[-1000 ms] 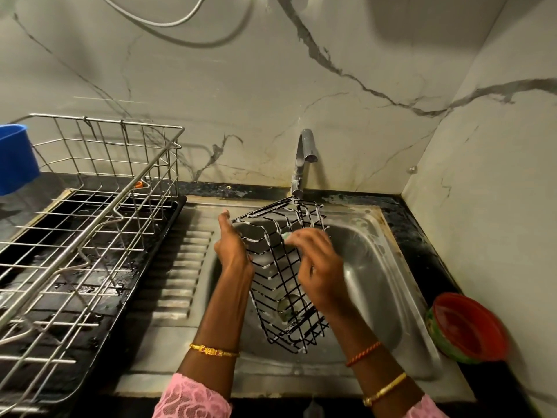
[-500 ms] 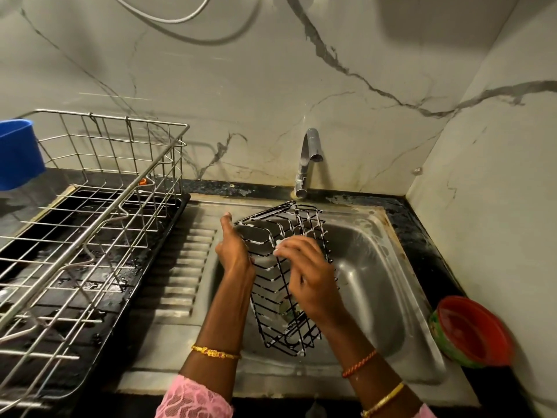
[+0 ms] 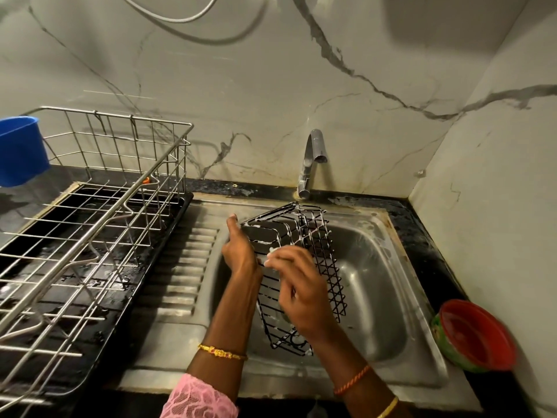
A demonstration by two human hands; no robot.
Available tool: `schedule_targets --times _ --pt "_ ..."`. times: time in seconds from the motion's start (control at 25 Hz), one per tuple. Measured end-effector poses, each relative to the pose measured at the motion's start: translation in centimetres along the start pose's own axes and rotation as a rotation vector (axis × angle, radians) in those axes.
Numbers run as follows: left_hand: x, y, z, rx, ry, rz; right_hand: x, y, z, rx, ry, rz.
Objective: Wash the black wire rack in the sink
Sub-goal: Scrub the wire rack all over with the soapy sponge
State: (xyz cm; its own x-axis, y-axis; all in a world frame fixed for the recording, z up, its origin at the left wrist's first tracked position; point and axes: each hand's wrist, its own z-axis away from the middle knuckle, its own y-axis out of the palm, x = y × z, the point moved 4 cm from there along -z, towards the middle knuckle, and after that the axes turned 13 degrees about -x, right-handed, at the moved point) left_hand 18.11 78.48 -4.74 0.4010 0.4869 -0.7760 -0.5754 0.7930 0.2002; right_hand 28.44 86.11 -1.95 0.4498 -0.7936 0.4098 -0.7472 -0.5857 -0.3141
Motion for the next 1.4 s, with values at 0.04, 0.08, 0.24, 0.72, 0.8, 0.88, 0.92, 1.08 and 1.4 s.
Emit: schedule_targets --times 0.04,0.08,0.24,0.72,0.8,0.88,0.92,1.08,1.4 --pt "-0.1 -0.1 0.1 0.011 -0.014 0.01 -0.4 0.0 -0.5 -0.019 0.025 -0.002" --pt "-0.1 -0.1 0.1 0.017 -0.02 0.014 -1.1 0.0 -1.4 -0.04 0.073 0.001" --pt "0.0 -0.3 0.2 0.019 -0.014 0.018 -2.4 0.2 -3.2 -0.058 0.125 -0.012" --pt "-1.6 -0.7 1.0 0.005 0.038 0.032 -6.8 -1.6 -1.4 -0.112 0.207 0.059" --pt "-1.6 -0.5 0.9 0.005 0.026 0.044 -8.6 -1.9 -1.9 -0.17 0.282 0.084" --pt "-1.7 -0.3 0.9 0.006 0.009 0.049 -8.2 -1.7 -1.7 -0.197 0.295 0.07" --pt "-1.6 -0.1 0.8 0.002 -0.006 0.051 -7.1 -1.2 -1.5 -0.177 0.255 0.05" --pt "-1.2 0.5 0.0 -0.011 -0.072 0.068 -4.8 0.7 -1.1 -0.078 0.078 -0.033" --pt "-1.8 2.4 -1.7 -0.035 -0.038 0.003 -9.9 1.7 -3.1 -0.121 0.283 0.069"
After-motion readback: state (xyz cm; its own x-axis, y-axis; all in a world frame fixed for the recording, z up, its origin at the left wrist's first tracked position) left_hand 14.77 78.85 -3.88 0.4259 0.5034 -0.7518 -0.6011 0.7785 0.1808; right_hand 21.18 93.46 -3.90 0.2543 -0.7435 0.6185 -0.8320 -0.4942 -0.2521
